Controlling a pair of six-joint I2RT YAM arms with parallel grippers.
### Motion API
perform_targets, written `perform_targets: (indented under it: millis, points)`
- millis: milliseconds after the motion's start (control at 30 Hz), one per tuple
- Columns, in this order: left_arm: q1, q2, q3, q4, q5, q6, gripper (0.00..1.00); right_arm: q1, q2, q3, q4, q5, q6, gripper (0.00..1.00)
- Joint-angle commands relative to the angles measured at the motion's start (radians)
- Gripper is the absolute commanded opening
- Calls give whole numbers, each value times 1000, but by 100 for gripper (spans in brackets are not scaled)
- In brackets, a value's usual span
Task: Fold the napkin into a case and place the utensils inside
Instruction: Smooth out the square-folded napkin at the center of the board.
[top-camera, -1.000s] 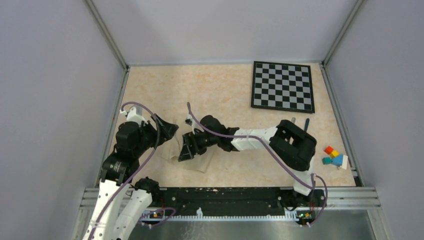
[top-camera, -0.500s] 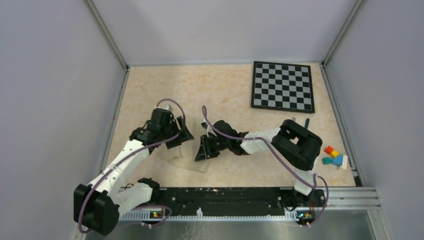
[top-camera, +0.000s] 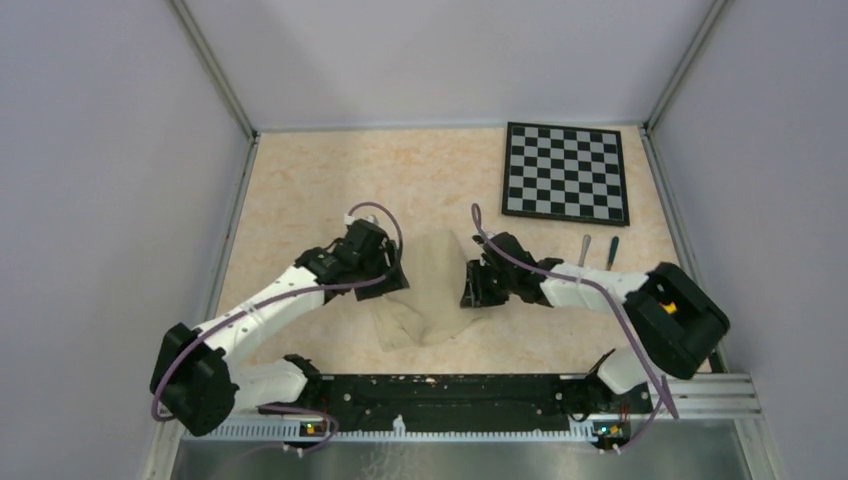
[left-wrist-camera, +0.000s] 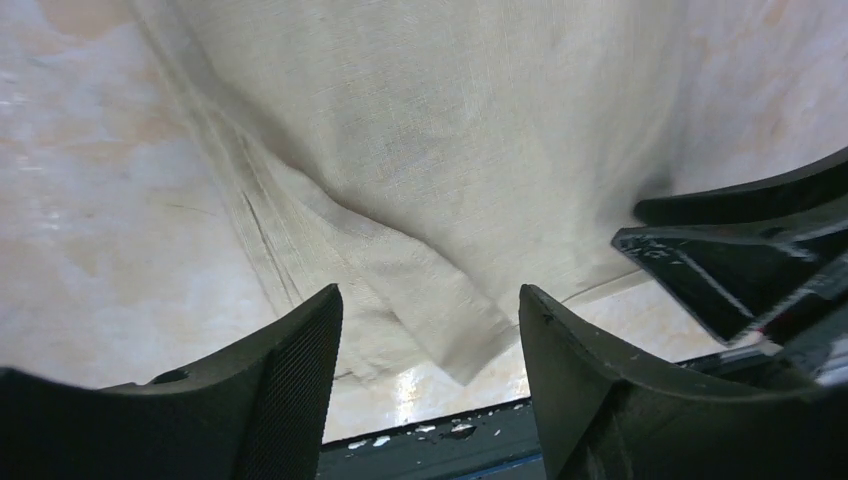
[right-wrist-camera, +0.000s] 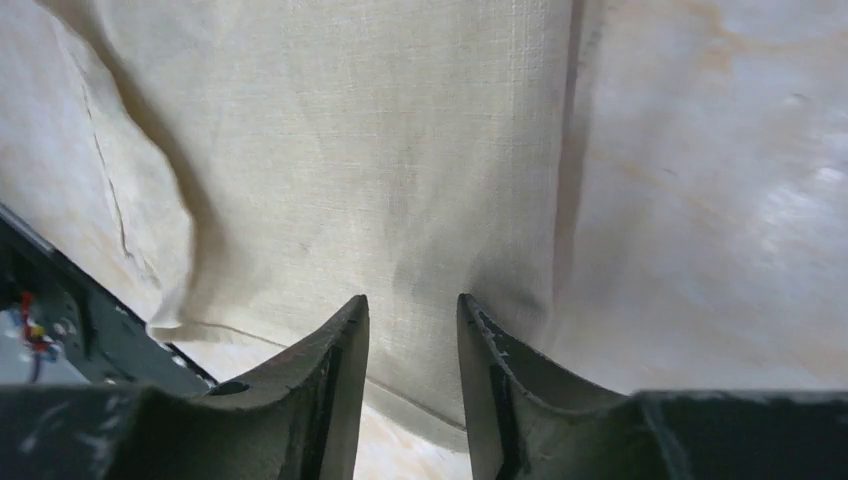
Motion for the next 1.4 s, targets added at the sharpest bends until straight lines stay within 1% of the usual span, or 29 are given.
perform_targets:
  millis: [0,33,133,200,267,333,400,500,600,700,733,767,800,867,933,1000,1067,1133,1233,1300,1367]
  points:
    - [-167,142,130,-78,-159,-54,70,-12,-151,-27,-152,47,-130,43]
    - [-209,179,157,-105,-189,-70,69,-13,-161,-27,-131,14,-127,45]
    - [-334,275,242,-160,-285,-114,66,-13,-154,-33,-82,-41,-95,46]
    - [-382,334,277,-144,-278,-130,59,-16,-149,-50,-41,-62,-70,45]
    - [-395,366,275,-88,-240,-136,50,-21,-160,-74,-19,-74,-50,43]
    - [-395,388,259,-4,-186,-135,45,-29,-183,-101,-10,-72,-34,42]
    - [-395,412,239,53,-125,-139,44,-46,-207,-139,-2,-71,-21,41]
    - [-397,445,212,94,-56,-158,42,-90,-232,-179,24,-97,-2,40]
    - [-398,437,147,144,-1,-172,42,-113,-240,-203,32,-113,2,40]
    - [-399,405,101,108,-8,-169,43,-114,-235,-200,32,-124,-2,39]
    - [-398,391,86,96,-8,-164,42,-114,-233,-200,56,-128,-1,39]
    - [-399,373,78,62,-9,-166,42,-114,-233,-198,62,-130,-1,38]
    - [-401,350,73,12,-56,-177,40,-114,-232,-196,63,-131,-2,38]
    - [-414,267,48,-94,-128,-215,40,-115,-231,-188,63,-131,-8,38]
    - [-423,145,-3,-192,-174,-280,41,-114,-227,-184,60,-127,-15,38]
    - [-422,6,-64,-266,-187,-338,41,-114,-221,-176,56,-126,-25,38]
    - [-423,-88,-91,-311,-183,-376,43,-114,-221,-166,46,-124,-38,37]
    - [-423,-149,-80,-328,-186,-390,49,-115,-230,-154,41,-124,-54,38]
    - [-422,-182,-27,-333,-245,-379,54,-110,-243,-145,49,-163,-70,40]
    - [-420,-167,15,-315,-316,-359,59,-104,-231,-142,76,-178,-70,44]
    - [-401,-121,71,-273,-372,-301,62,-103,-181,-143,123,-211,-59,45]
